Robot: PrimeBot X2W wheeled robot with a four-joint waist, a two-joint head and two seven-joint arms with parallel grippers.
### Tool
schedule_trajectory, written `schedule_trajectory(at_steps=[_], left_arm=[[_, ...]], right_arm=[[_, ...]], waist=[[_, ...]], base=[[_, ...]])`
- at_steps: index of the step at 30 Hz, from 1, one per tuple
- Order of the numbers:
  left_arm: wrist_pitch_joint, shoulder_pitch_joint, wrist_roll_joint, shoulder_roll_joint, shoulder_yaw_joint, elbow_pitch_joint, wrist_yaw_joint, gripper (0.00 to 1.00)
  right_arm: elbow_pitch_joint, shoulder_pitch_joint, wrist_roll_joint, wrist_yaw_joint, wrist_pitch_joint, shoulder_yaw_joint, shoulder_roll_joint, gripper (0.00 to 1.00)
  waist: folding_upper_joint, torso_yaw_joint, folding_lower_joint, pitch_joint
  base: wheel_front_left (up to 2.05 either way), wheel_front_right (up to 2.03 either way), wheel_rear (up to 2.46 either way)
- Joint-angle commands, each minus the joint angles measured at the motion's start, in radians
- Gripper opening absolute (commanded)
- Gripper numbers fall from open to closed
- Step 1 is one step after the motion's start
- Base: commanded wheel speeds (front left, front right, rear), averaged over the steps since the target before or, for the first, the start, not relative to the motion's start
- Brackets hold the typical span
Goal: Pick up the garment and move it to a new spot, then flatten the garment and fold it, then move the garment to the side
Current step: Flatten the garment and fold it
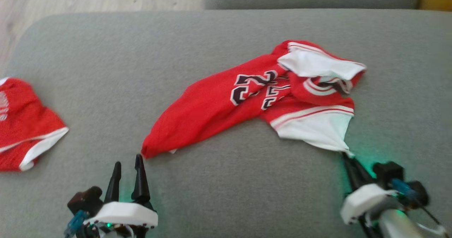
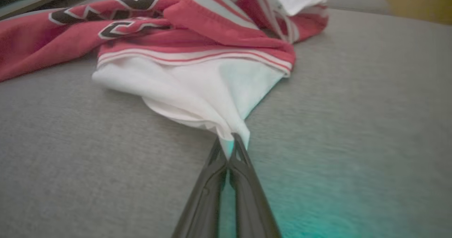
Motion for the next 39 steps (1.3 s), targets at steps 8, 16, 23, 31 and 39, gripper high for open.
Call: schedule_trajectory(at_steps=[8,16,23,31,39], left_arm=[[-0.005,0.000,0.004,0.008,0.049,-0.004,0.002,1.00],[-0.005,-0.019,0.006,0.008,0.022,0.018,0.002,1.00],[-0.005,-0.074,0.044,0.008,-0.045,0.042,0.002,1.00],[-0.005,-0.124,0.084,0.022,-0.082,0.094,0.002,1.00],[-0.005,-0.151,0.066,0.022,-0.131,0.141,0.002,1.00]], right_arm=[[-0.130,0.068,0.022,0.003,-0.004,-0.066,-0.083,1.00],[-0.263,0.098,0.104,0.003,-0.004,0.017,-0.062,1.00],[-0.291,0.087,0.113,0.003,-0.004,0.061,-0.045,1.00],[-0.277,0.073,0.118,0.003,-0.004,0.064,-0.039,1.00],[-0.263,0.073,0.115,0.003,-0.004,0.065,-0.026,1.00]], waist=[[0.0000,-0.083,0.0000,-0.046],[0.0000,-0.099,0.0000,-0.032],[0.0000,-0.108,0.0000,-0.004],[0.0000,-0.115,0.0000,0.018],[0.0000,-0.118,0.0000,0.019]], base=[[0.00,0.00,0.00],[0.00,0.00,0.00],[0.00,0.00,0.00],[0.00,0.00,0.00],[0.00,0.00,0.00]])
